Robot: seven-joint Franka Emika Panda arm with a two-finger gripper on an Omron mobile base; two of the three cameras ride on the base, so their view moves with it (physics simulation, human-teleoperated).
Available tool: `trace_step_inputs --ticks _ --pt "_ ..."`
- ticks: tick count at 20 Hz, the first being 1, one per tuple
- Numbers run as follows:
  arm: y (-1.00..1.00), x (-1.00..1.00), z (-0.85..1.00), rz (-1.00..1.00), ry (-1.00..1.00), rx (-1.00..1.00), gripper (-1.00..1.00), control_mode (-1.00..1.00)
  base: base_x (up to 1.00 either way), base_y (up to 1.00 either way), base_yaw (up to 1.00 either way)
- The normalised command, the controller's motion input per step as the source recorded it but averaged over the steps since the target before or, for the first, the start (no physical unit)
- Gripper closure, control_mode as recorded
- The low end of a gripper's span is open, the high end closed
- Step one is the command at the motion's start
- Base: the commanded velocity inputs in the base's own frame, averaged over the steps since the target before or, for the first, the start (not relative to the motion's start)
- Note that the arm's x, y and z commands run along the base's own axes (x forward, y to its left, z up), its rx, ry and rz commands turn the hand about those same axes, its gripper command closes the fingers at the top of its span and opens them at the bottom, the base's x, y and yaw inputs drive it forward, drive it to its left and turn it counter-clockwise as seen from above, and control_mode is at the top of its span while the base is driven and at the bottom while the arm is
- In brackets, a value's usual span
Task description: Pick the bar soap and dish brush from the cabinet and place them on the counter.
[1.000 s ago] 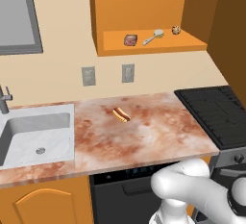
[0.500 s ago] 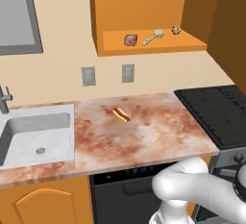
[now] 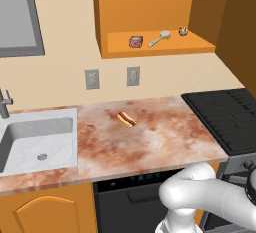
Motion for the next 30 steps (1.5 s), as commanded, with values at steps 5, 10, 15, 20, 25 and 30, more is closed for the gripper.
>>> trace_step_inputs --ticks 5,10,15,20,25,30 --pt "-0.12 -0.15 -0.04 -0.02 0.0 -0.01 -1.0 -1.0 0.0 0.0 0.0" --pt "-0.12 -0.27 -0.05 -0.06 -0.01 -0.05 -1.0 -1.0 0.0 0.0 0.0" --pt "-0.02 -0.3 -0.03 -0.08 -0.02 -0.05 -1.0 -1.0 0.0 0.0 0.0" --pt "-0.03 -0.25 0.0 -0.08 0.0 -0.05 -1.0 -1.0 0.0 0.0 0.0" --pt "-0.1 -0.26 -0.02 -0.08 0.0 -0.02 -1.0 -1.0 0.0 0.0 0.0" --pt "-0.07 -0.29 -0.04 -0.1 0.0 -0.02 -1.0 -1.0 0.0 0.0 0.0"
